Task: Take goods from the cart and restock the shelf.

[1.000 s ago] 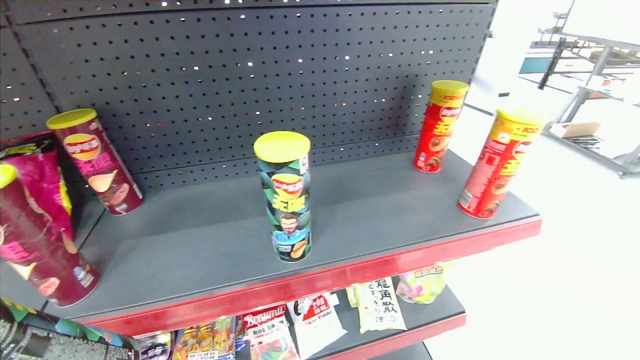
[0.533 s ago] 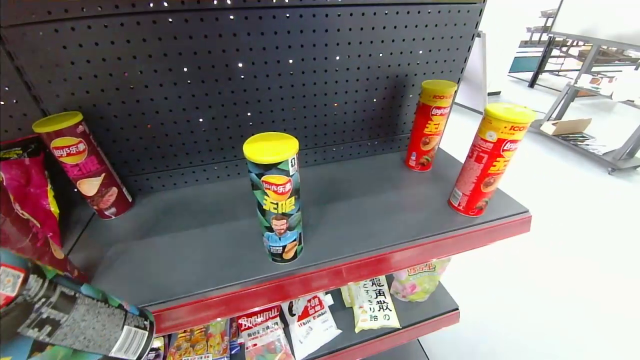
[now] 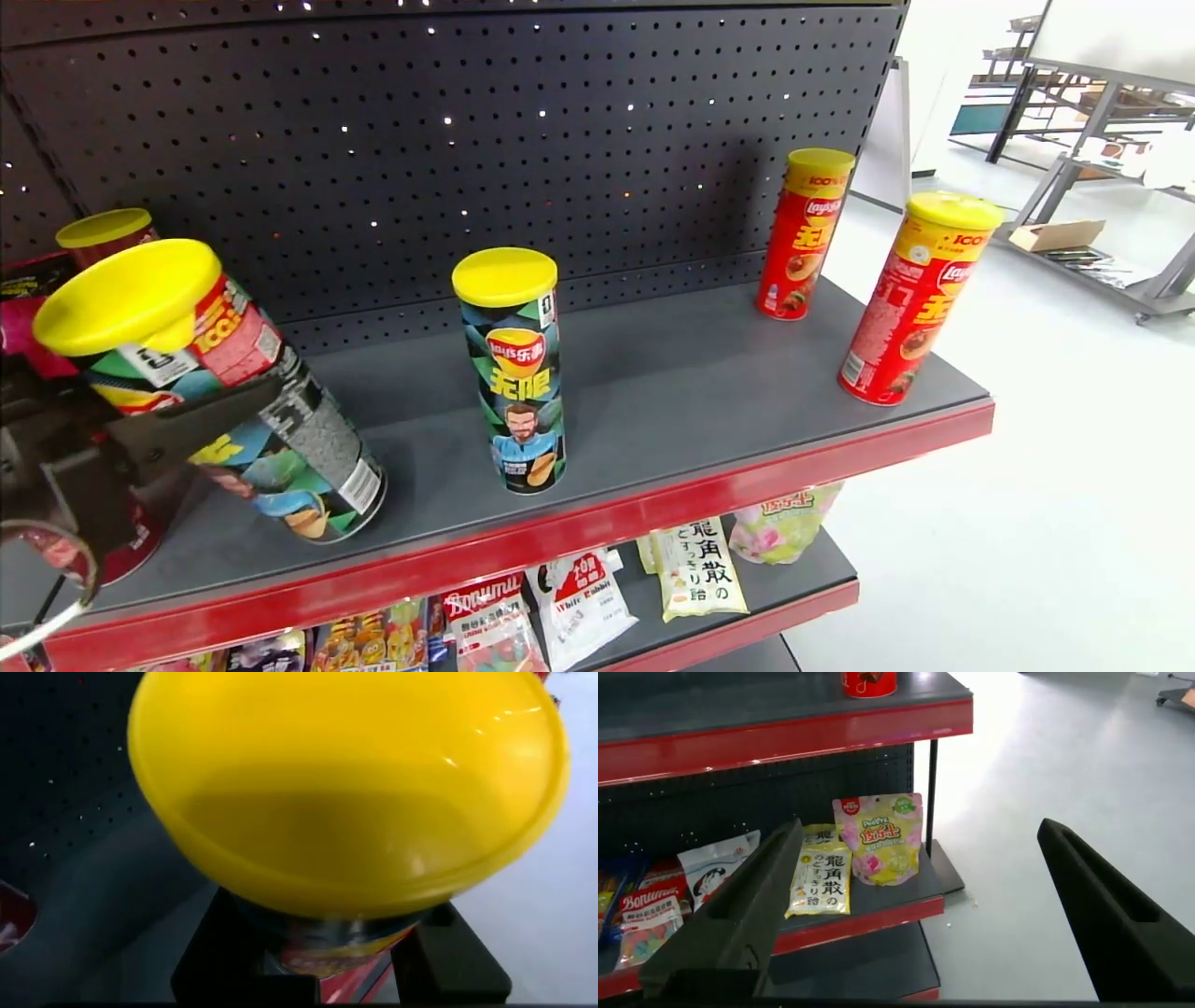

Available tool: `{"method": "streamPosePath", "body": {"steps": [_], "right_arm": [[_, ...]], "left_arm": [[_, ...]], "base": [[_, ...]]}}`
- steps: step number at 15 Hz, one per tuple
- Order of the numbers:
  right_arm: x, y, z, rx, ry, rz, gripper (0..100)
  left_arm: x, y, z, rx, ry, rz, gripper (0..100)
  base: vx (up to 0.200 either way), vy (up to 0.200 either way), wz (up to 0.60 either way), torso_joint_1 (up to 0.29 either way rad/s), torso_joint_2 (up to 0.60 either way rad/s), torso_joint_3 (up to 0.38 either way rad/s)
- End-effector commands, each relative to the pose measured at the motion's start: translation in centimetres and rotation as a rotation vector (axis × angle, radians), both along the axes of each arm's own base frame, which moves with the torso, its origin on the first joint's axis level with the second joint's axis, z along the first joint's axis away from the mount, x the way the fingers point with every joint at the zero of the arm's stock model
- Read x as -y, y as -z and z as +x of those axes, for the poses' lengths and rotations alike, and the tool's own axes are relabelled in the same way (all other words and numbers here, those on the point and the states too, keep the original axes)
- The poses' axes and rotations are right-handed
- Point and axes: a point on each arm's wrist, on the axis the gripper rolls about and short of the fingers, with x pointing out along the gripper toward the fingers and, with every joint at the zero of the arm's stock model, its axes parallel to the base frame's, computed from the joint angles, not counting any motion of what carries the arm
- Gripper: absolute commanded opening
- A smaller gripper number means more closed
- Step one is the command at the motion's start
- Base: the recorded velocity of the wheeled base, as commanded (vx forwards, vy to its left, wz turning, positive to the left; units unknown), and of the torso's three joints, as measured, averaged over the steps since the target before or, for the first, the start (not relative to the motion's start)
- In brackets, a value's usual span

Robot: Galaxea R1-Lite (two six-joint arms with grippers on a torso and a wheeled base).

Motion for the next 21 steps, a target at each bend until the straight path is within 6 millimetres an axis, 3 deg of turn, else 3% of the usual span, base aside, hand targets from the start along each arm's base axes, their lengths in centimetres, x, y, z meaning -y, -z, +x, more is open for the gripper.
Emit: {"method": "streamPosePath", "body": {"steps": [1,4,6,8,14,21], "right_arm": [[0.0,0.0,0.0,0.001,-0.001,0.0,100],[0.0,0.0,0.0,0.001,-0.001,0.0,100],[0.0,0.0,0.0,0.001,-0.001,0.0,100],[0.0,0.0,0.0,0.001,-0.001,0.0,100],[0.0,0.0,0.0,0.001,-0.001,0.0,100],[0.0,0.0,0.0,0.001,-0.001,0.0,100]], "left_arm": [[1.3,0.5,5.6,-0.068,0.006,0.034,0],[3.0,-0.4,12.8,-0.07,0.009,0.033,0],[4.1,-1.1,15.8,-0.048,0.022,0.03,0],[5.5,-0.3,20.0,-0.052,0.03,0.032,0],[8.7,1.3,24.2,-0.057,0.082,0.035,0],[9.0,2.1,24.6,-0.073,0.087,0.045,0]], "base": [[0.0,0.0,0.0,0.0,0.0,0.0],[0.0,0.0,0.0,0.0,0.0,0.0],[0.0,0.0,0.0,0.0,0.0,0.0],[0.0,0.0,0.0,0.0,0.0,0.0],[0.0,0.0,0.0,0.0,0.0,0.0],[0.0,0.0,0.0,0.0,0.0,0.0]]}}
